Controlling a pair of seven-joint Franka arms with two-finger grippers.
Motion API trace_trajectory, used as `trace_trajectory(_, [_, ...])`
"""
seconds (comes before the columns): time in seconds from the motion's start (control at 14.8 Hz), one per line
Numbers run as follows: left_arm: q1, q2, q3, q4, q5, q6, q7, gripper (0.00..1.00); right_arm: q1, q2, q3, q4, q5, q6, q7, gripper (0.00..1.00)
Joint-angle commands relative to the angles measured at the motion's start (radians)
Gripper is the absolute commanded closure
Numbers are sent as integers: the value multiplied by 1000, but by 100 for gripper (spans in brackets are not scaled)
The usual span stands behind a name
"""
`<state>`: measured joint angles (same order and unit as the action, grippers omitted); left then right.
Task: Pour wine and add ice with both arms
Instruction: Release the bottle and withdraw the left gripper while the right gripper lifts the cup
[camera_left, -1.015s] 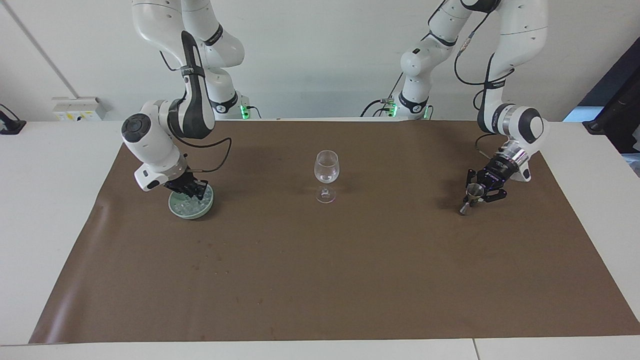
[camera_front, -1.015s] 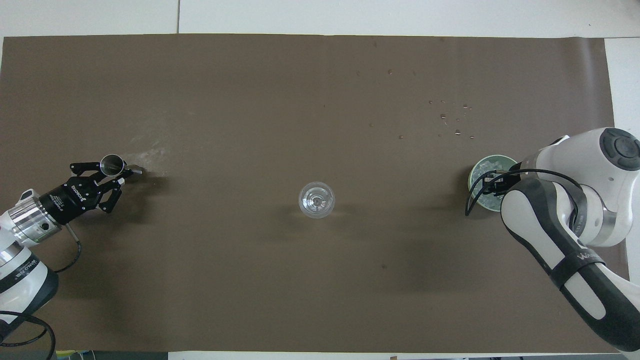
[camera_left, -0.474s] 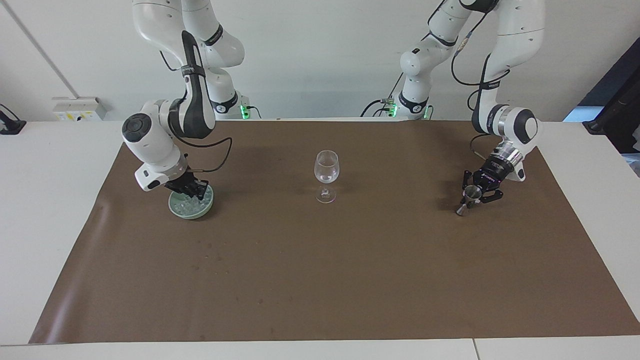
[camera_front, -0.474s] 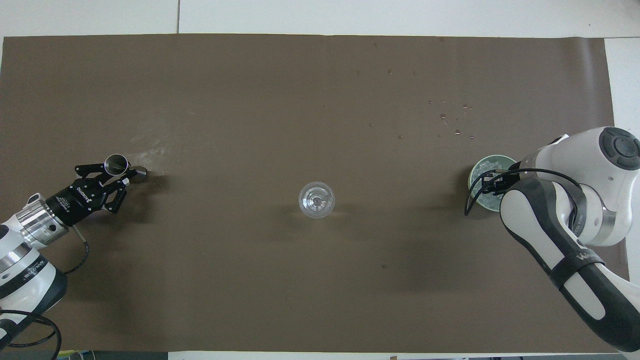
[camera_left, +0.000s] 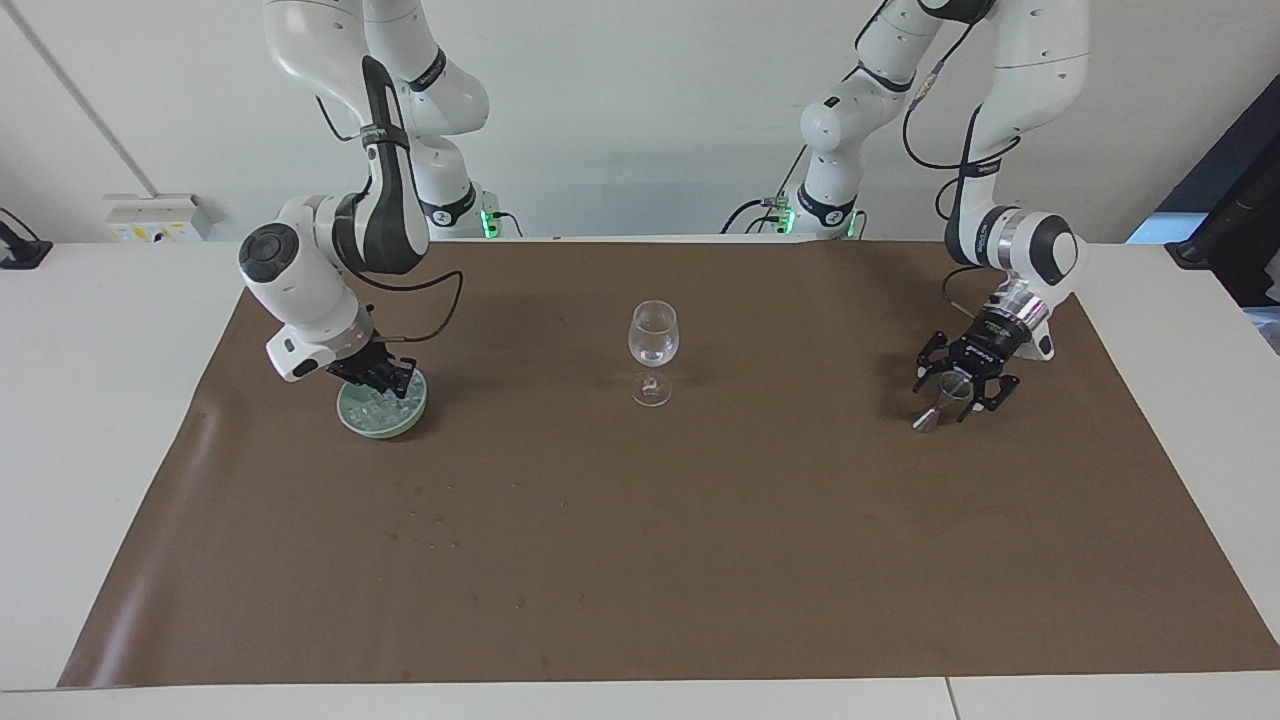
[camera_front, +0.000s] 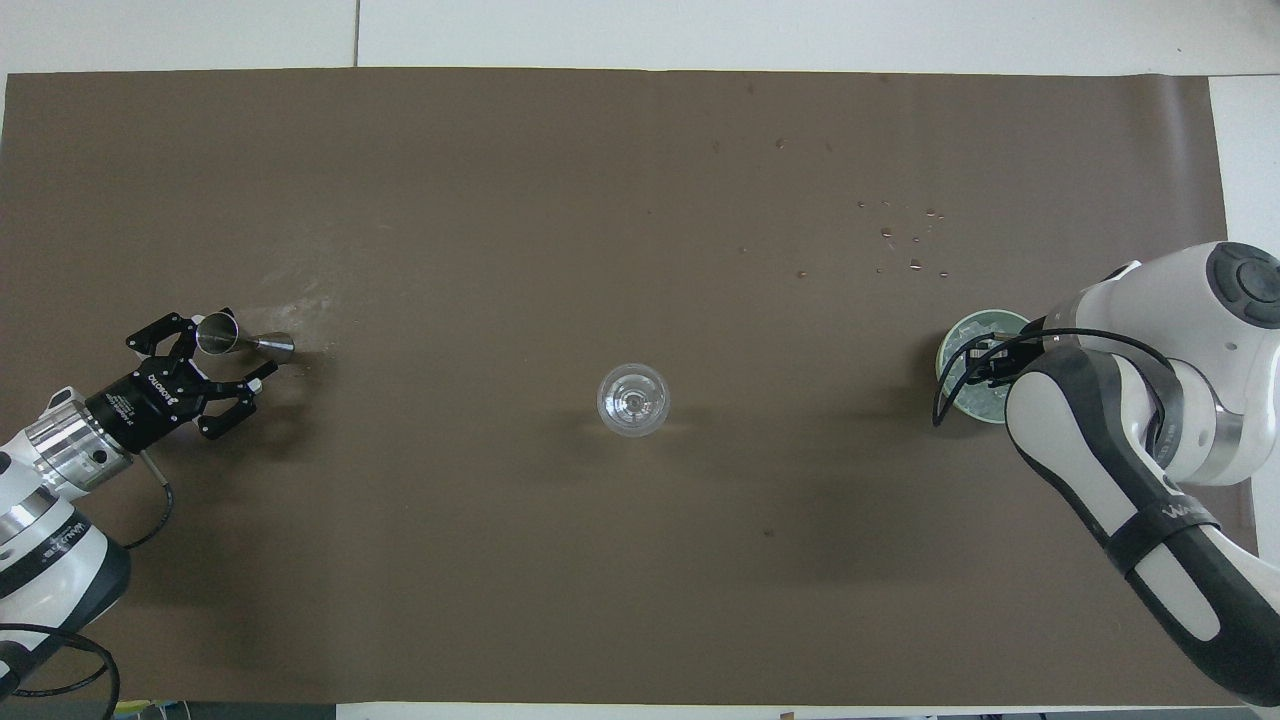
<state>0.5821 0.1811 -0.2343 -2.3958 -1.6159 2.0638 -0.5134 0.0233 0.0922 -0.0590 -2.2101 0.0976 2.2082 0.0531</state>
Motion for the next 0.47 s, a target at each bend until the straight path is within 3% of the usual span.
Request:
trace_trajectory(0.0, [2,-58,4,-33,-3,2,-7,0,0,-6,2,16,10,-25,16,84])
trace_trajectory(0.14, [7,-72,9,-34,45,3,-10,0,0,-11,2,32,10,-56,16,84])
trace_trajectory(0.41, [54,-89,10,-14,259,-7,-8,0,1,-17,2,49,8,-90,16,84])
